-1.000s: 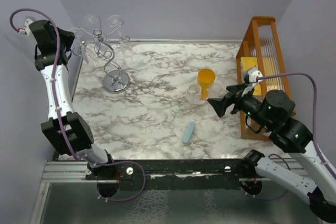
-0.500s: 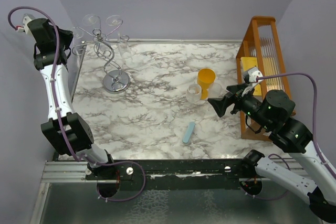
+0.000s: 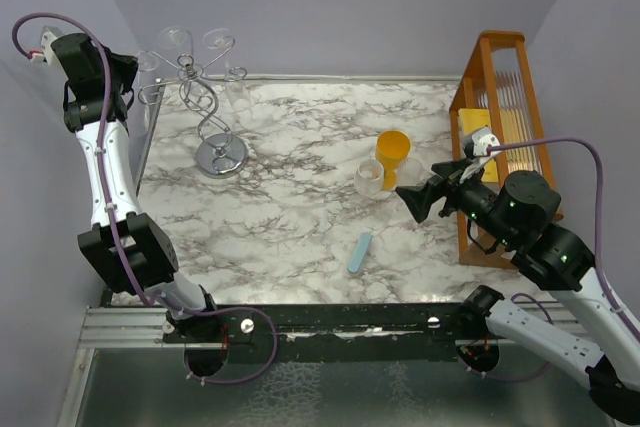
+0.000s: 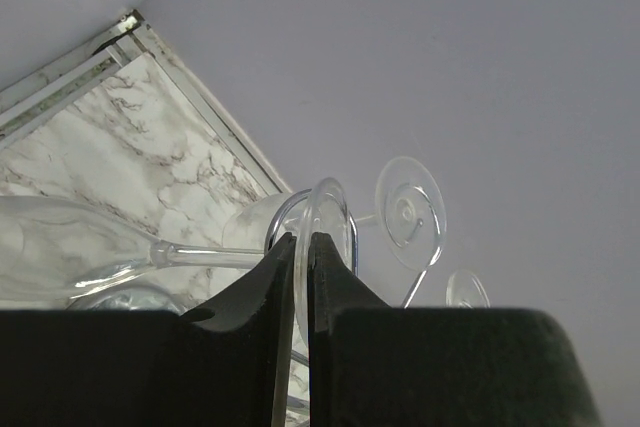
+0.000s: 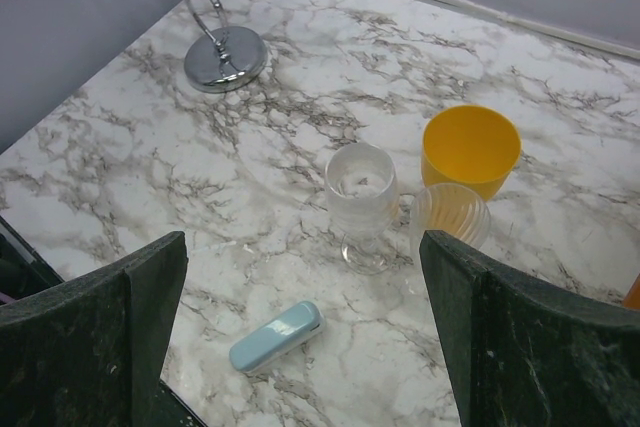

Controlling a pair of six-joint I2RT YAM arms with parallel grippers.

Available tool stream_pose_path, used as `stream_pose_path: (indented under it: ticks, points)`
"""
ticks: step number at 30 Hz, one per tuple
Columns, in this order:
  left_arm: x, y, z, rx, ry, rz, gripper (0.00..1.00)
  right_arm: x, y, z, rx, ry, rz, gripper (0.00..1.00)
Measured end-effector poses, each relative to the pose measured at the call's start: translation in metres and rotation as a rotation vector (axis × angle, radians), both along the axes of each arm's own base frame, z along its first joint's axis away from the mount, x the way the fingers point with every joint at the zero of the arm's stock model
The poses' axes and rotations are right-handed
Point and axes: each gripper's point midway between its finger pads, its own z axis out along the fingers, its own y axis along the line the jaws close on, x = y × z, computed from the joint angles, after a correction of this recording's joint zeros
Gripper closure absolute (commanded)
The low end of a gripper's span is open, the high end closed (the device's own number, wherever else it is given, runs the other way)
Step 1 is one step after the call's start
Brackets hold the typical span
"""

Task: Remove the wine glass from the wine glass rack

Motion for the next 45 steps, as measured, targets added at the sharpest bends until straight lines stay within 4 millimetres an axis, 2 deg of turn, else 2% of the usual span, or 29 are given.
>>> stream_pose_path:
  ticks: [11,27,33,37,45]
  points:
    - [0.012,0.002,0.001,-0.066,-0.031,0.011,1.00,0.002,0.001,-0.002,-0.006,0.005,-0.003,0.00]
    - [0.016,0.003,0.017,-0.075,-0.081,0.020,1.00,0.002,0.001,-0.002,-0.006,0.006,-0.003,0.01]
    - [0.035,0.006,0.029,-0.099,-0.114,0.000,1.00,0.003,0.001,-0.001,-0.005,0.003,-0.007,0.00]
    - [0.046,0.002,0.020,-0.127,-0.102,-0.032,1.00,0.003,0.001,-0.001,-0.005,0.003,-0.007,0.01]
    - [0.047,-0.004,0.004,-0.160,-0.079,-0.056,1.00,0.002,0.002,-0.001,-0.005,0.003,-0.001,0.01]
